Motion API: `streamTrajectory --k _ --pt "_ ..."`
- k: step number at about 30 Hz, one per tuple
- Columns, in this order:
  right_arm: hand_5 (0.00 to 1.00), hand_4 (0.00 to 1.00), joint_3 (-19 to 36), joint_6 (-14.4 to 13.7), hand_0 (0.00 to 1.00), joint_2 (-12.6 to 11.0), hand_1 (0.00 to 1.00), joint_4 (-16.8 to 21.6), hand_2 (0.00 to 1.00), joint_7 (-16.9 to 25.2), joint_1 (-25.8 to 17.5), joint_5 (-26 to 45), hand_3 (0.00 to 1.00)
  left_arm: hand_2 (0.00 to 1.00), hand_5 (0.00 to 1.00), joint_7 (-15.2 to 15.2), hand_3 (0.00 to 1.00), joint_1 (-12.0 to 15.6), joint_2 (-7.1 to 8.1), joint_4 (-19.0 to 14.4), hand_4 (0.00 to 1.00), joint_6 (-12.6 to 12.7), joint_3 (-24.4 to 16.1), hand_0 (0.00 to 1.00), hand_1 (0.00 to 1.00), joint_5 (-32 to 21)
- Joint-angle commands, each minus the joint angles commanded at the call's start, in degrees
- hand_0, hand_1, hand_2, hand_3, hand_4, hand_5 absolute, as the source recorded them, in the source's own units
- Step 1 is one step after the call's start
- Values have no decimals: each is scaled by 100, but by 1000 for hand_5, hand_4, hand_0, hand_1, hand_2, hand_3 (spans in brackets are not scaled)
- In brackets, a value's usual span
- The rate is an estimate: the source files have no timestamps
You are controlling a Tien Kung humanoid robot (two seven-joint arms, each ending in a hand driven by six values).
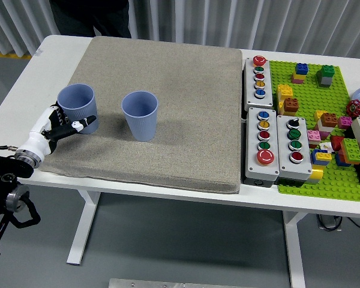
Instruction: Pick cup pour cup place
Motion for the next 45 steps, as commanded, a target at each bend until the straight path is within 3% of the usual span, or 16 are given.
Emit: streamTrajectory --k 16,17,34,35,37,40,41,45 --pt "311 316 -19 -4 721 -4 686 0 734 7 36 42 698 998 201 -28 998 -243 -94 233 930 156 116 998 998 -132" --pt "310 317 -20 -5 721 -4 686 0 734 7 38 45 698 998 202 -30 998 -244 -100 235 924 201 116 993 939 -113" --pt "313 316 -6 -5 721 -6 686 0 734 0 50 25 698 998 201 78 998 -236 -173 197 917 288 158 942 888 119" --pt "312 317 -9 -5 721 -6 686 0 734 0 52 28 698 952 201 75 974 -238 -173 188 913 298 158 915 855 121" --pt "312 317 -14 -4 721 -7 686 0 734 0 54 32 698 952 201 72 974 -237 -175 178 913 323 161 915 855 129" --pt "312 317 -18 -1 721 -10 686 0 734 -2 56 33 698 952 201 53 974 -234 -189 172 913 479 192 915 855 123" --pt "313 317 -18 -1 721 -10 686 0 734 -2 56 32 698 776 202 52 768 -234 -190 173 908 490 194 809 731 121" --pt "313 317 -8 7 721 -9 686 0 734 -8 45 9 698 776 202 -11 768 -258 -317 238 908 999 278 809 731 335"
